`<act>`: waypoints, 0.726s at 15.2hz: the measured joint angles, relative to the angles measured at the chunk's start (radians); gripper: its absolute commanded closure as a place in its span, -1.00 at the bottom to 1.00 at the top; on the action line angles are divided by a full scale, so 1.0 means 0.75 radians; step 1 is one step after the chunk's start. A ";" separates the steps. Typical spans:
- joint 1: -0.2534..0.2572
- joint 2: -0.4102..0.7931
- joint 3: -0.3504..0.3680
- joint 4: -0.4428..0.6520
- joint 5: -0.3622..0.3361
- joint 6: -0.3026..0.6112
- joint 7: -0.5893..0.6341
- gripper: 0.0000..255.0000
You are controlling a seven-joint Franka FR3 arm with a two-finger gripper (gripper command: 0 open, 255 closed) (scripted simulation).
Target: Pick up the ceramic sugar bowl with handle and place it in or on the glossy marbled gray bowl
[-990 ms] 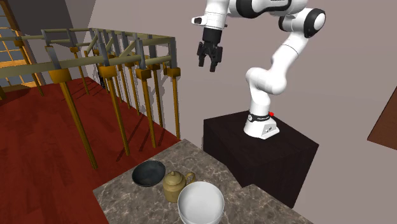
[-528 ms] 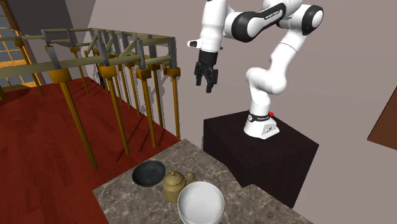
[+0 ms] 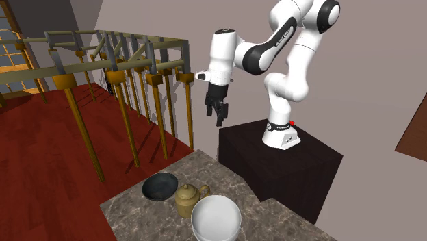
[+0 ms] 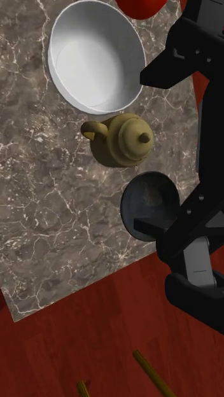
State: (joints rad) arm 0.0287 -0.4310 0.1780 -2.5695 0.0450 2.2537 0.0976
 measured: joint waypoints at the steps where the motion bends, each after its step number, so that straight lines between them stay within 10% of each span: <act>1: -0.002 0.056 0.017 -0.003 -0.005 0.054 0.024 -1.00; 11: -0.029 0.574 0.124 0.077 -0.176 0.432 0.310 -1.00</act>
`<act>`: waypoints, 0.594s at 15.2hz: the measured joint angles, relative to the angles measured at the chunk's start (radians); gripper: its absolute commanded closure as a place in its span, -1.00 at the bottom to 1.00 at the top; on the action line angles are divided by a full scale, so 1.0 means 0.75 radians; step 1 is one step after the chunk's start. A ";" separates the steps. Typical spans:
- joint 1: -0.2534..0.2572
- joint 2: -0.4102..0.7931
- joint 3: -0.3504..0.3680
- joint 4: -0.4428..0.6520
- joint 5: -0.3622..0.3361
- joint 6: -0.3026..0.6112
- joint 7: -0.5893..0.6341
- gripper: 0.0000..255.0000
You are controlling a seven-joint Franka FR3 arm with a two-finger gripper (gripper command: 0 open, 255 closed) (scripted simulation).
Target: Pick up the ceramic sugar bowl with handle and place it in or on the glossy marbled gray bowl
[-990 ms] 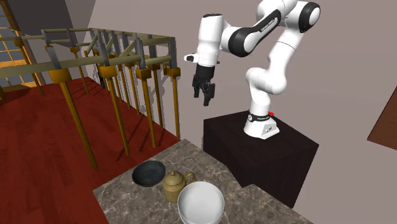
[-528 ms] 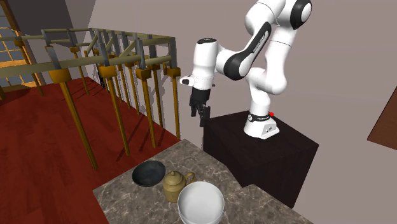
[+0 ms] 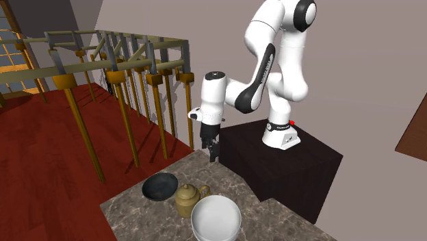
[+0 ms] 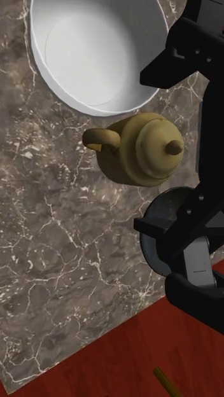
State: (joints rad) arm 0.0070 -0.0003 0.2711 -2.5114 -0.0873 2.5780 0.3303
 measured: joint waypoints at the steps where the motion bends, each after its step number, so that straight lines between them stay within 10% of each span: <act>1: 0.001 0.058 0.000 0.009 -0.035 0.041 0.038 -1.00; 9: 0.104 0.487 -0.085 0.214 -0.277 0.207 0.316 -1.00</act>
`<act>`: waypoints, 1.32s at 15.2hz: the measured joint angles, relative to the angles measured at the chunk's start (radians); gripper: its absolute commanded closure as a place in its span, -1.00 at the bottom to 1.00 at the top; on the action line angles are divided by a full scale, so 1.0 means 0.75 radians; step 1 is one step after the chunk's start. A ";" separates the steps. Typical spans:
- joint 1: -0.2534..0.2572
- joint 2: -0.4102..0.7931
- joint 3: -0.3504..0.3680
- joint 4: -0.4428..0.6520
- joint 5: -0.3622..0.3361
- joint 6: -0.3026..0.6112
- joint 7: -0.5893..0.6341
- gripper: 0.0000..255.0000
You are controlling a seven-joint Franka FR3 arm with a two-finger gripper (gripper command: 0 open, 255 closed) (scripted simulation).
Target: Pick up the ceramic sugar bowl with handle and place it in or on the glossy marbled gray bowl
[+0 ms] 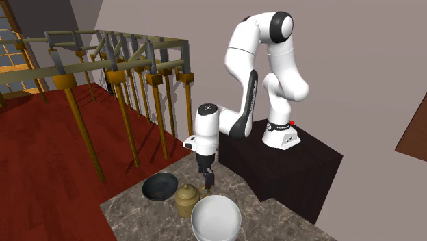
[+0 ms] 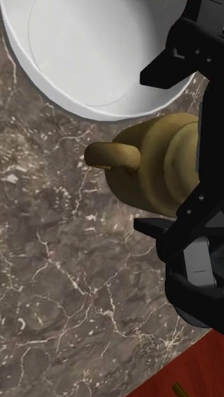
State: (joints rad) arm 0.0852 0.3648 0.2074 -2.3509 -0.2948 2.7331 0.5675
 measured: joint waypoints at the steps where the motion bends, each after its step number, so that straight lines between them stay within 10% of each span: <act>1: 0.006 0.022 -0.009 0.007 -0.011 0.014 0.009 -1.00; 14: 0.062 0.178 -0.081 0.059 -0.086 0.116 0.073 -1.00; 15: 0.062 0.178 -0.081 0.059 -0.086 0.116 0.073 1.00; 20: 0.061 0.178 -0.081 0.059 -0.086 0.116 0.073 1.00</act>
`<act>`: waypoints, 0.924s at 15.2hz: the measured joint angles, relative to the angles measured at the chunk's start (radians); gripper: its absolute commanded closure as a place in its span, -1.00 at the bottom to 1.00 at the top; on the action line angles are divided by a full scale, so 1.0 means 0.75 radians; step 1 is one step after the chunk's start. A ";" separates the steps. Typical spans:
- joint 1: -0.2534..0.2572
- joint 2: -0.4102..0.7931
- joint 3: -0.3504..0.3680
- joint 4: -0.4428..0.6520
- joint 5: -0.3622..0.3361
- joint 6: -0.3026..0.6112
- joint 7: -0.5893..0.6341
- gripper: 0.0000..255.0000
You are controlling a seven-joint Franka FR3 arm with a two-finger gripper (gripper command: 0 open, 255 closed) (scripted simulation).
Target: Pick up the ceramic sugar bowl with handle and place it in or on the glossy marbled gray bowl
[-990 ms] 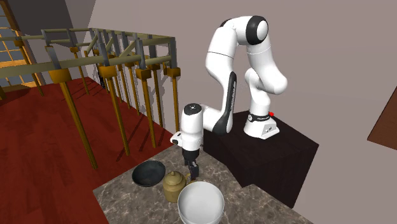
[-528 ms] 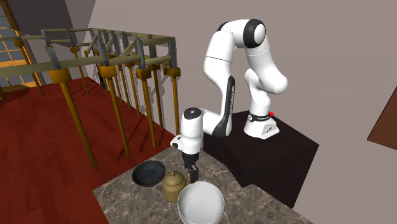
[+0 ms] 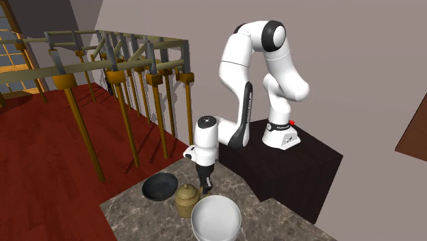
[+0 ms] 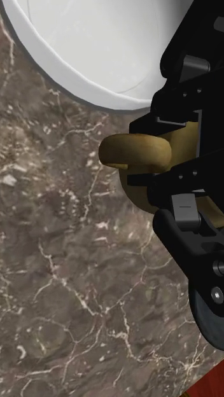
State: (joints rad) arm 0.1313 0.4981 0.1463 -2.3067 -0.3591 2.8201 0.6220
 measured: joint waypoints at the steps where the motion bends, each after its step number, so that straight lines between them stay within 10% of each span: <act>1: 0.000 0.000 0.000 0.000 0.000 0.000 0.000 1.00; 14: -0.057 -0.146 0.073 -0.038 0.074 -0.111 -0.064 1.00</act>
State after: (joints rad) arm 0.0882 0.3884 0.2011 -2.3351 -0.3033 2.7372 0.5743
